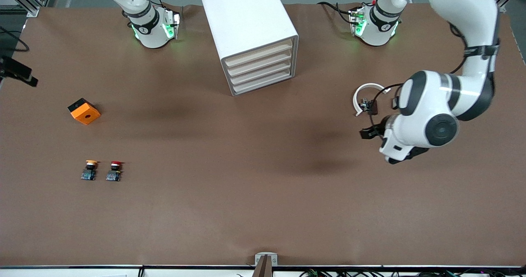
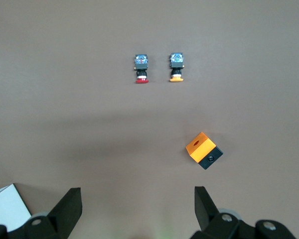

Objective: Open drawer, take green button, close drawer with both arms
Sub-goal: 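Grasp the drawer handle with the left gripper and pull it open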

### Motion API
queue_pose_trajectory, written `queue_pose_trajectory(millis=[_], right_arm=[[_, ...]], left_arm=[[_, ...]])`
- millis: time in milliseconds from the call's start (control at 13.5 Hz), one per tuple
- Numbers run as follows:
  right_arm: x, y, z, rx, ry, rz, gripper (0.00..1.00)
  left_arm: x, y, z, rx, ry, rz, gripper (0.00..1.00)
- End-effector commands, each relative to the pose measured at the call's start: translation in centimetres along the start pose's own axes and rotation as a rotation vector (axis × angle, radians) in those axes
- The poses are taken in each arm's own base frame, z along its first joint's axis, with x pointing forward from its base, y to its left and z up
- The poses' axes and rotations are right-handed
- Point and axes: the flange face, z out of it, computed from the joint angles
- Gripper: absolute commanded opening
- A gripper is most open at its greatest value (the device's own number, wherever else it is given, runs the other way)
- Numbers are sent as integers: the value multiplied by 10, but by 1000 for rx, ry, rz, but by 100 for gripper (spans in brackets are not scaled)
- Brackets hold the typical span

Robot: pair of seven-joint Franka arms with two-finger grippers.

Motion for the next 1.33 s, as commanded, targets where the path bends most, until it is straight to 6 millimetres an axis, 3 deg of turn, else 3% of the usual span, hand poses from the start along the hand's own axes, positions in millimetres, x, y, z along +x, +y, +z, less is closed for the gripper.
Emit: queue_pose_trajectory(millis=[0, 148, 295, 443, 812, 1255], right_arm=[[19, 10, 11, -13, -11, 4, 100], [30, 13, 30, -11, -39, 9, 100], [30, 19, 32, -10, -45, 18, 100], [30, 19, 32, -13, -47, 21, 100], [31, 23, 35, 14, -41, 45, 100], [32, 2, 34, 12, -44, 185, 100]], left_arm=[[-2, 45, 13, -51, -75, -204, 100], [-7, 74, 37, -100, -204, -334, 100], [-6, 97, 75, -153, -405, -483, 100], [-18, 114, 97, -135, -512, -572, 100], [-62, 133, 169, 231, -752, -875, 100], [-125, 171, 214, 493, -836, -1075, 100]])
